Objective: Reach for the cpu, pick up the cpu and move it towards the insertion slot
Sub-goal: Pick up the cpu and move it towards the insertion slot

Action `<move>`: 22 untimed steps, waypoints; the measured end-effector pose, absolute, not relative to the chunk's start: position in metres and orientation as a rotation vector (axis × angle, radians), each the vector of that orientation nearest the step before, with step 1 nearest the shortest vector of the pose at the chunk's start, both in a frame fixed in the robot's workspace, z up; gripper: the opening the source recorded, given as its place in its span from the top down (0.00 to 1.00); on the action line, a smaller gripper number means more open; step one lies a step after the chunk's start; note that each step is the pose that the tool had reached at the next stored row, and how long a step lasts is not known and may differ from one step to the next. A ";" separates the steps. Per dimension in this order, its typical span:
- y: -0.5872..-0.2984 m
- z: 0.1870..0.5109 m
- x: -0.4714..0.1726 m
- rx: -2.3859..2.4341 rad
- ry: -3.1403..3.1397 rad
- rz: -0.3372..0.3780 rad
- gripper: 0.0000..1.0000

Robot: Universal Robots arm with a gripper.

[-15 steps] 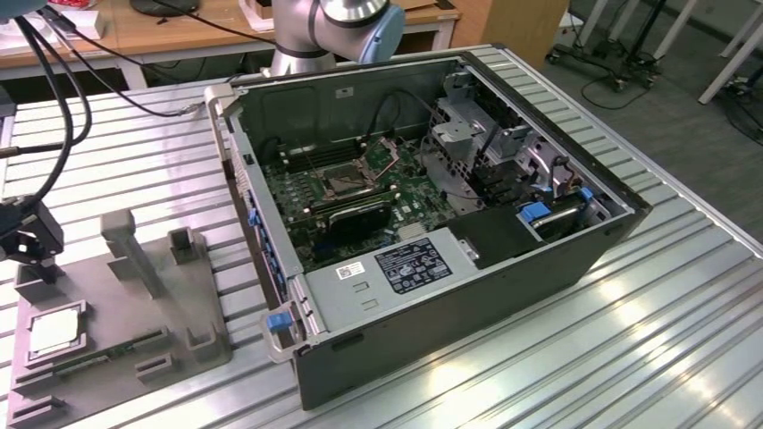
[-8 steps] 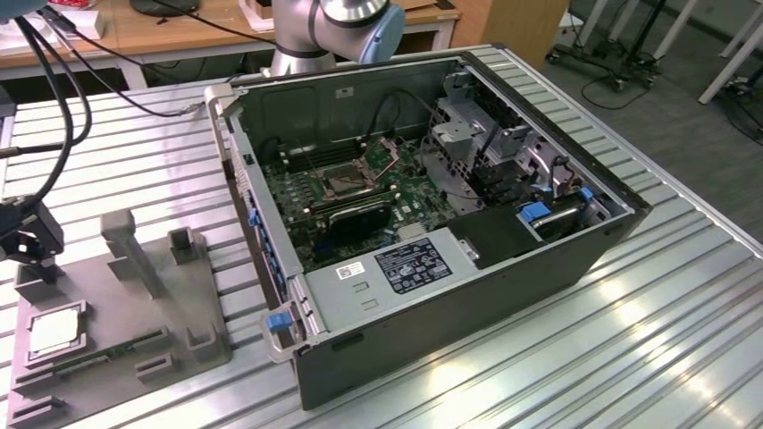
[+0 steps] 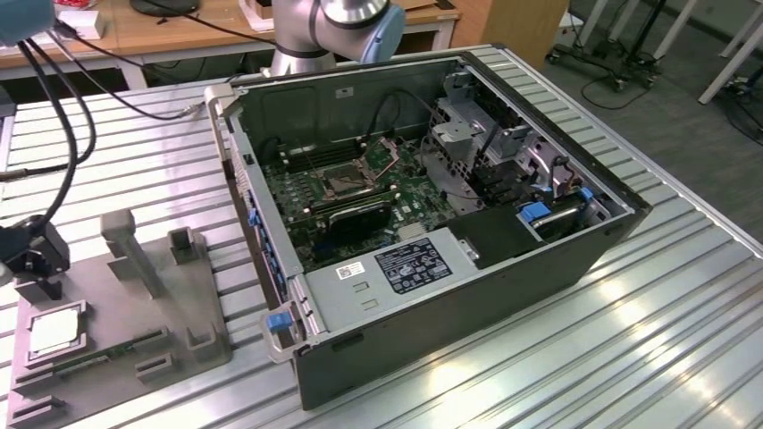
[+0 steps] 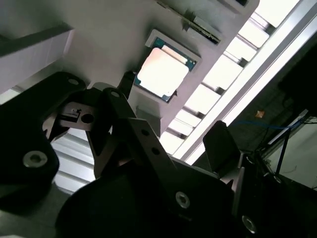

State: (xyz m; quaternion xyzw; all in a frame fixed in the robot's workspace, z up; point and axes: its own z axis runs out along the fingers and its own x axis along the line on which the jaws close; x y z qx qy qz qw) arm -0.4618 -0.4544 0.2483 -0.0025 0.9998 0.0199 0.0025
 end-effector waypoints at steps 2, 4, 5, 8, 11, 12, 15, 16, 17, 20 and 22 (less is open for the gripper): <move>-0.457 0.245 -0.462 -0.008 3.136 0.065 0.17; -0.458 0.243 -0.462 -0.008 3.136 0.065 0.17; -0.458 0.243 -0.462 -0.008 3.136 0.065 0.17; -0.458 0.242 -0.462 -0.008 3.136 0.065 0.17; -0.458 0.242 -0.462 -0.008 3.136 0.065 0.17; -0.458 0.242 -0.462 -0.008 3.136 0.065 0.17; -0.458 0.242 -0.462 -0.008 3.136 0.065 0.17; -0.458 0.242 -0.462 -0.008 3.136 0.065 0.17; -0.458 0.242 -0.462 -0.008 3.136 0.065 0.17; -0.458 0.242 -0.462 -0.008 3.136 0.065 0.17; -0.458 0.230 -0.462 -0.008 3.136 0.065 0.17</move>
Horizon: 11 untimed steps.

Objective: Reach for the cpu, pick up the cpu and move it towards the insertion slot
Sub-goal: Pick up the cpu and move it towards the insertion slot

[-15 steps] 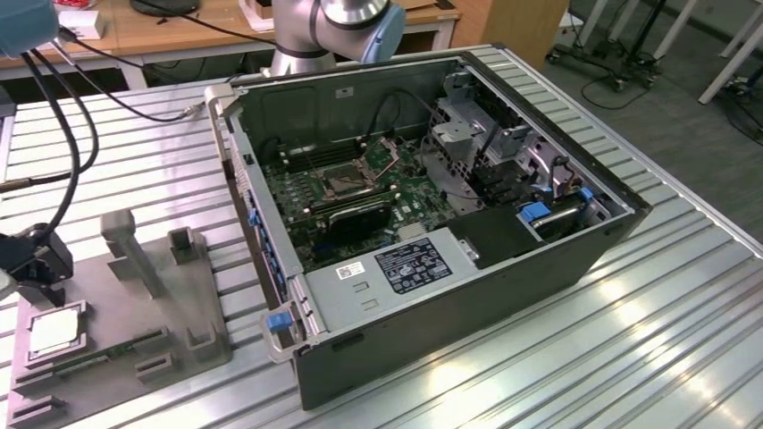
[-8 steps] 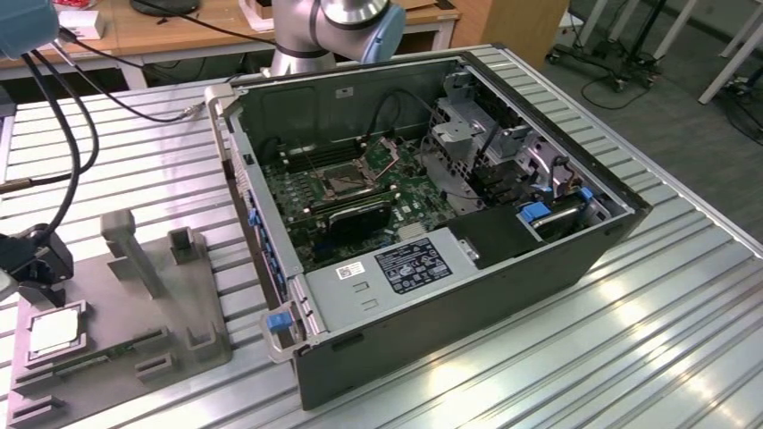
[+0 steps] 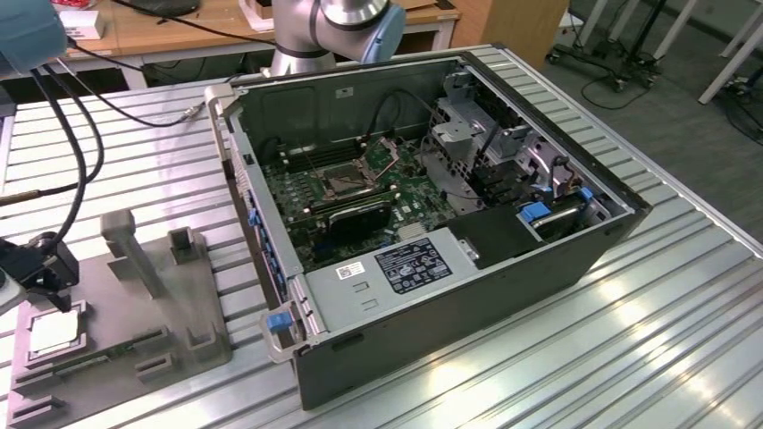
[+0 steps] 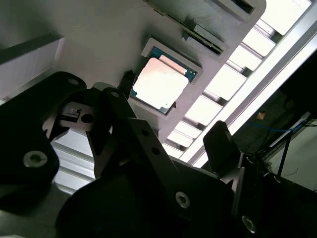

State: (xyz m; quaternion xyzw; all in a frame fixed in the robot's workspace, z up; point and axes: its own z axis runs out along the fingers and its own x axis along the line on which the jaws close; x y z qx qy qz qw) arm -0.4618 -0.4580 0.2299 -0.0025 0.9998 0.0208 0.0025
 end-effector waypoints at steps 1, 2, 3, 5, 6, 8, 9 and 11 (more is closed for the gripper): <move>-0.458 0.230 -0.462 -0.008 3.136 0.065 0.17; -0.458 0.230 -0.462 -0.008 3.136 0.065 0.17; -0.458 0.230 -0.462 -0.008 3.136 0.065 0.17; -0.458 0.227 -0.462 -0.008 3.136 0.066 0.17; -0.458 0.226 -0.462 -0.008 3.136 0.065 0.17; -0.458 0.226 -0.462 -0.008 3.136 0.066 0.17; -0.458 0.226 -0.462 -0.008 3.136 0.066 0.17; -0.458 0.226 -0.462 -0.008 3.136 0.067 0.17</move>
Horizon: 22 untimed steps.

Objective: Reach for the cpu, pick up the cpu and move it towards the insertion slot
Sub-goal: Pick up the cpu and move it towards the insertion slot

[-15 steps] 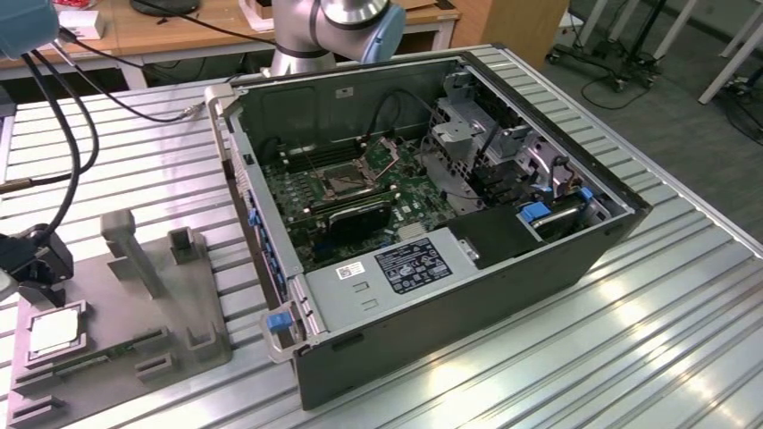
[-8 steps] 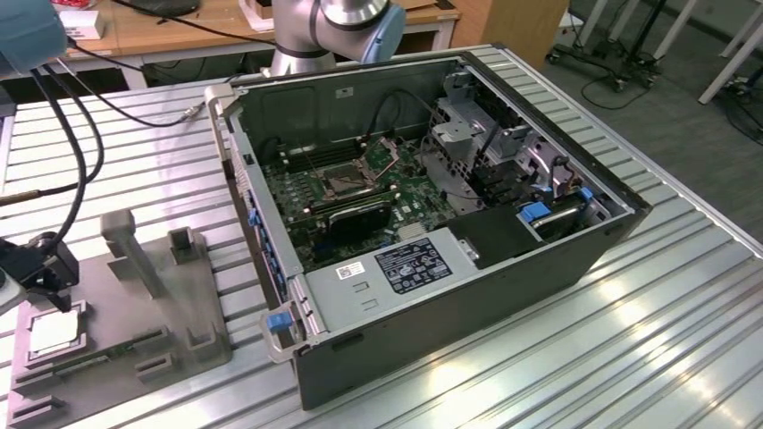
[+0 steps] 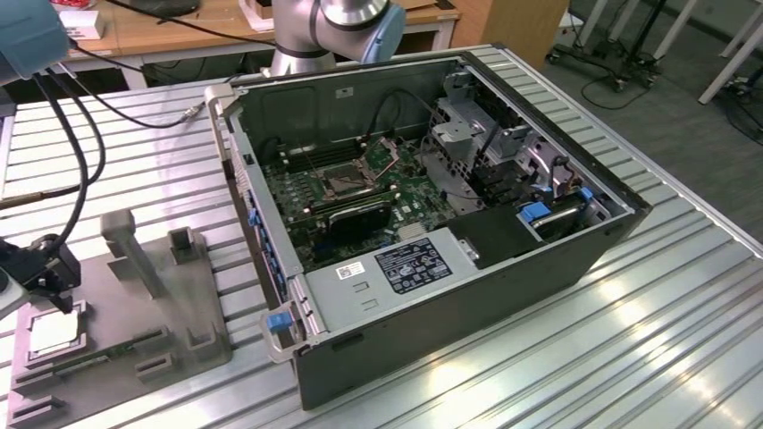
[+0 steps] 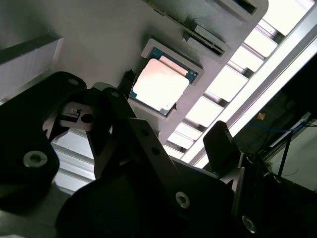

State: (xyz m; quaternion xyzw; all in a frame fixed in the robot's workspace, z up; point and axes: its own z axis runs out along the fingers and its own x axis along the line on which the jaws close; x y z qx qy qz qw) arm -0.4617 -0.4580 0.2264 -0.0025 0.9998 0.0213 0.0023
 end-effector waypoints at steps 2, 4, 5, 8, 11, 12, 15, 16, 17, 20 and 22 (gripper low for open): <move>-0.458 0.226 -0.462 -0.008 3.136 0.067 0.17; -0.458 0.223 -0.461 -0.008 3.136 0.067 0.17; -0.458 0.222 -0.461 -0.008 3.136 0.067 0.17; -0.457 0.220 -0.460 -0.008 3.136 0.066 0.17; -0.455 0.218 -0.459 -0.008 3.137 0.065 0.17; -0.455 0.217 -0.459 -0.008 3.137 0.065 0.17; -0.455 0.217 -0.459 -0.008 3.137 0.064 0.17; -0.455 0.217 -0.459 -0.008 3.137 0.064 0.17; -0.455 0.217 -0.459 -0.008 3.137 0.064 0.17; -0.455 0.215 -0.459 -0.008 3.137 0.064 0.17; -0.453 0.210 -0.459 -0.008 3.137 0.064 0.17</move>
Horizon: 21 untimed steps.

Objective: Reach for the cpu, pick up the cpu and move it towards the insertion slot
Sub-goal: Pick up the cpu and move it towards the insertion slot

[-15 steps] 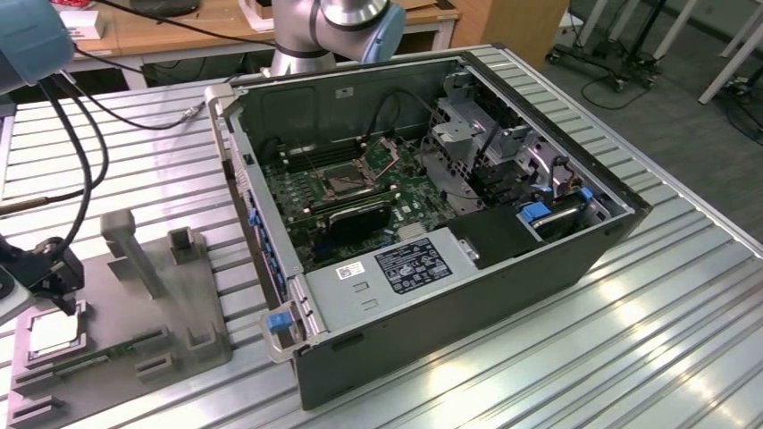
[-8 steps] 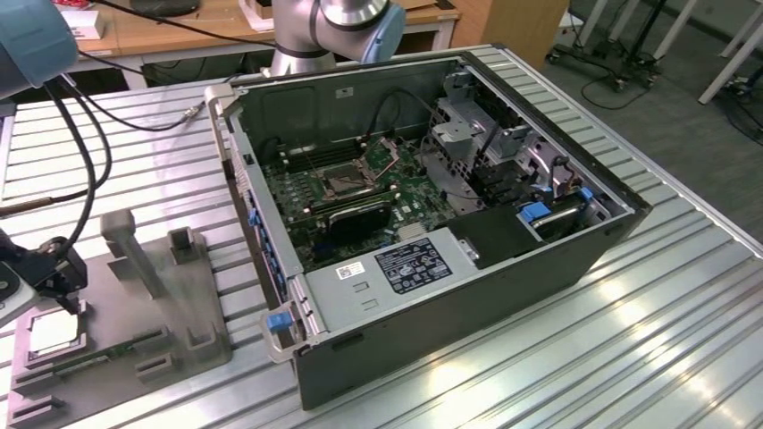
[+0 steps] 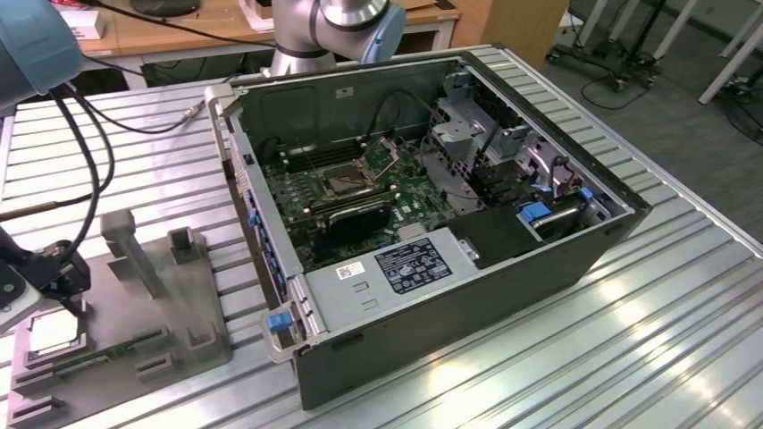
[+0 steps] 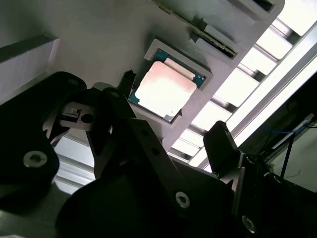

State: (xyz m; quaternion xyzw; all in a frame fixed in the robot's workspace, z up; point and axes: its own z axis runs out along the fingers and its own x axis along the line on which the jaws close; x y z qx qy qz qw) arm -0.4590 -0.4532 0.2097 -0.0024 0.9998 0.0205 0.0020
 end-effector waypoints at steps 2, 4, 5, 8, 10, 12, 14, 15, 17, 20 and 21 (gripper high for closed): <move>-0.452 0.206 -0.458 -0.008 3.138 0.064 0.17; -0.452 0.202 -0.458 0.000 3.138 0.064 0.17; -0.452 0.201 -0.457 0.008 3.138 0.065 0.17; -0.452 0.196 -0.455 0.049 3.137 0.064 0.17; -0.452 0.193 -0.455 0.067 3.137 0.064 0.17; -0.452 0.189 -0.455 0.069 3.137 0.064 0.17; -0.452 0.186 -0.455 0.069 3.137 0.064 0.17; -0.452 0.184 -0.455 0.069 3.137 0.064 0.17; -0.452 0.180 -0.455 0.069 3.137 0.064 0.17; -0.451 0.176 -0.455 0.069 3.137 0.064 0.17; -0.451 0.176 -0.455 0.069 3.137 0.064 0.19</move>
